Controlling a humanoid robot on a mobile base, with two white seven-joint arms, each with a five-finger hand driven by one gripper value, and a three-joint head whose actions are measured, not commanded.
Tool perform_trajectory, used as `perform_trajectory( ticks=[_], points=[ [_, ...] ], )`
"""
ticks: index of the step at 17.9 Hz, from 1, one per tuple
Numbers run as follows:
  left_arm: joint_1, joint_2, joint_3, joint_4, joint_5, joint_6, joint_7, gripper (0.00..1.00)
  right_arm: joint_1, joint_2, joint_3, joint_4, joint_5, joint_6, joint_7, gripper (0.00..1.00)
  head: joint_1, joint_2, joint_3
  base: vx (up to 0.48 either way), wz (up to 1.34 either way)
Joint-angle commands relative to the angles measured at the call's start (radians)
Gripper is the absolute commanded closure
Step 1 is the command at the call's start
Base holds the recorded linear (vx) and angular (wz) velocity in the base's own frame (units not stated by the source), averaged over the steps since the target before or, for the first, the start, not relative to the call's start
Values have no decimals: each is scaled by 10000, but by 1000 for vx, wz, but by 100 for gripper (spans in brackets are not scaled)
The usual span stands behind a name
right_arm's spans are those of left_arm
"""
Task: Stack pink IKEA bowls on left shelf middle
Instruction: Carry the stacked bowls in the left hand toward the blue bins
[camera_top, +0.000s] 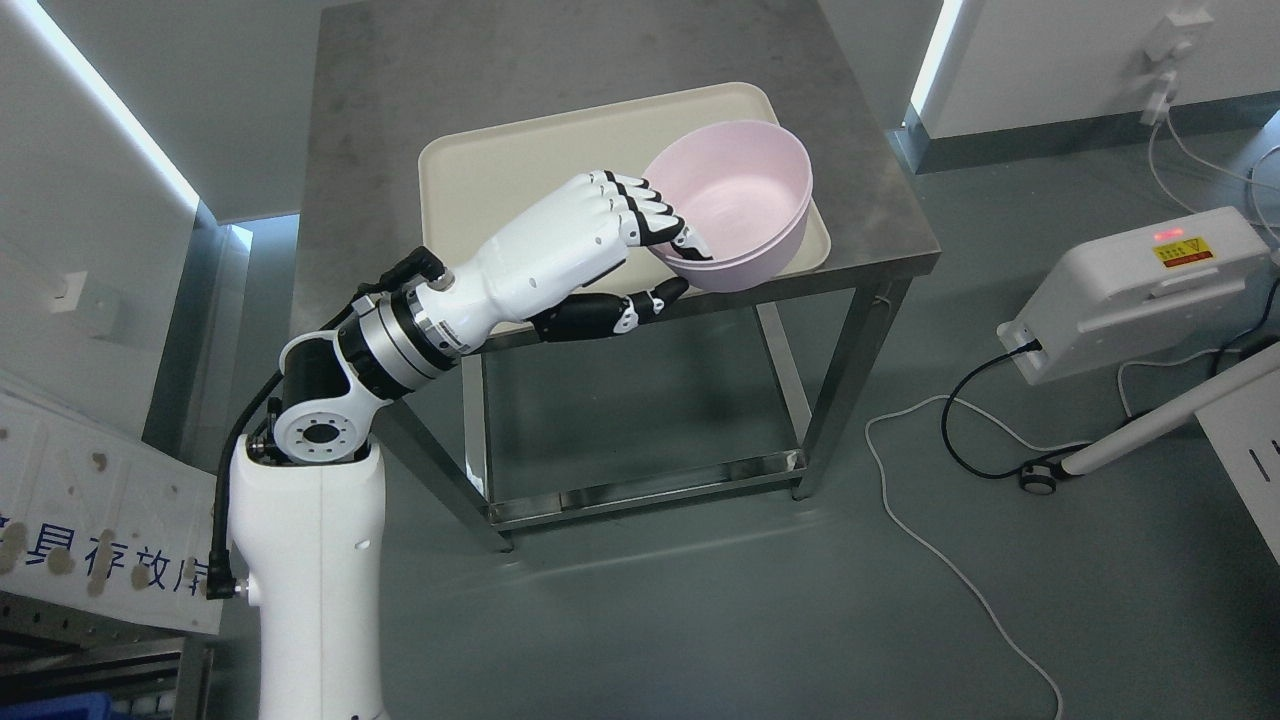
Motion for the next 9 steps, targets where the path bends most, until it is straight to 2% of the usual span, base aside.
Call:
perform_trajectory(
  ticks=[1, 9],
  points=[
    [38, 175, 348, -155, 67, -3, -16, 97, -1, -174, 0, 0, 0, 8, -7, 0, 0, 0, 0, -186, -65],
    [206, 175, 410, -155, 174, -3, -16, 97, -1, -174, 0, 0, 0, 8, -7, 0, 0, 0, 0, -216, -100]
  ],
)
